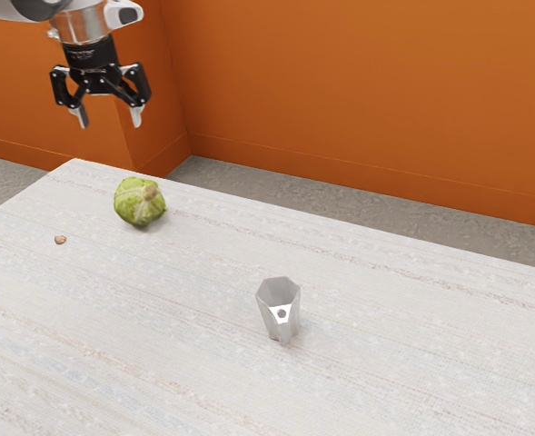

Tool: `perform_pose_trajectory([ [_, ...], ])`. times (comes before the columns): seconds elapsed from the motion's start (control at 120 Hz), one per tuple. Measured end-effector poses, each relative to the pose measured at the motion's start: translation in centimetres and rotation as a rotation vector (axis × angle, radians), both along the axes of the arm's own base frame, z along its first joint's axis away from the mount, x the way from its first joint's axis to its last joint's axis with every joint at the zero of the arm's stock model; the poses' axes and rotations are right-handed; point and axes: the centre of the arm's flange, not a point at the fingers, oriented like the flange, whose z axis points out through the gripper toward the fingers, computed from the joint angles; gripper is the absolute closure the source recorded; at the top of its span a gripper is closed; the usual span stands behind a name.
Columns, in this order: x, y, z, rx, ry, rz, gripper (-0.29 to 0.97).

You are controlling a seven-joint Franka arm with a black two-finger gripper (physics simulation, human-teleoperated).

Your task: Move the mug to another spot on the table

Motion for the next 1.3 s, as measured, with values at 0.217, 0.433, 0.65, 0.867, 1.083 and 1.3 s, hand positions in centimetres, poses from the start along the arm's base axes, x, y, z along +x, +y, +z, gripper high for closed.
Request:
perform_pose_trajectory([
  [0.217,0.5,-0.1,-0.5,0.004,0.003,0.003,0.00],
  [0.433,1.4,-10.2,-2.3,0.010,0.034,-0.169,0.00],
  [0.65,-4.5,-26.6,-9.3,0.003,0.044,-0.372,0.00],
  [0.867,-4.0,-22.6,-12.6,-0.014,-0.071,-0.157,0.00],
  [1.083,-2.4,-25.4,-17.0,0.053,-0.122,0.002,0.00],
  [1.3,-1.8,-30.9,-25.4,0.171,-0.130,0.110,0.00],
])
